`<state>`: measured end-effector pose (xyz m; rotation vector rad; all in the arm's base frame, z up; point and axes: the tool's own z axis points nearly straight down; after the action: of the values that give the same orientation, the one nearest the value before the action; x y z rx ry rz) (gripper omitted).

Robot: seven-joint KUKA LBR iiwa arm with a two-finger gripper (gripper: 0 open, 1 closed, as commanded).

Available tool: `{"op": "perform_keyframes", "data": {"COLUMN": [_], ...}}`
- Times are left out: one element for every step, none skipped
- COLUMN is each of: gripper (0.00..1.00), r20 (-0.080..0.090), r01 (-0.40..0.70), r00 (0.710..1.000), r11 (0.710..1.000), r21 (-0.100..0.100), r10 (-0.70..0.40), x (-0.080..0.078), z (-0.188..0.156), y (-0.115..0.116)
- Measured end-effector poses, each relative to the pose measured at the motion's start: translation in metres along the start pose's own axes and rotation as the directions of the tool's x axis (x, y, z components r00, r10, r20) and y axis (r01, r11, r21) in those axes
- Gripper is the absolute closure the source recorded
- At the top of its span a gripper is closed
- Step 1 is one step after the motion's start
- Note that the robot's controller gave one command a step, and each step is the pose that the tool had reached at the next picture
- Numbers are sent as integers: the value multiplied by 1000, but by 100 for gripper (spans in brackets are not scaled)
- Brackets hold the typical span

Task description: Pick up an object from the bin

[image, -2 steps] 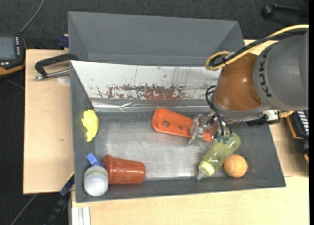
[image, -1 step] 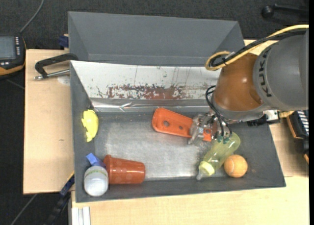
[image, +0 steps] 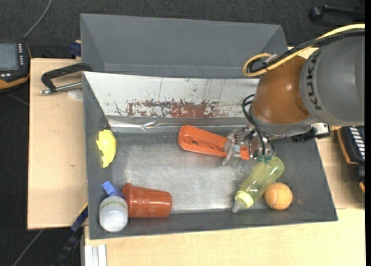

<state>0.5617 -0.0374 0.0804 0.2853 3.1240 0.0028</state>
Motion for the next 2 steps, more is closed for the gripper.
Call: {"op": "perform_keyframes", "data": {"gripper": [100,100], "r20": [3,-3], "r01": [102,123], "r00": [995,992], "r11": [995,992], "r21": [0,-2], "r10": [-102,-123], "x": [-26,-23], "z": [-4,-54], "y": [27,29]}}
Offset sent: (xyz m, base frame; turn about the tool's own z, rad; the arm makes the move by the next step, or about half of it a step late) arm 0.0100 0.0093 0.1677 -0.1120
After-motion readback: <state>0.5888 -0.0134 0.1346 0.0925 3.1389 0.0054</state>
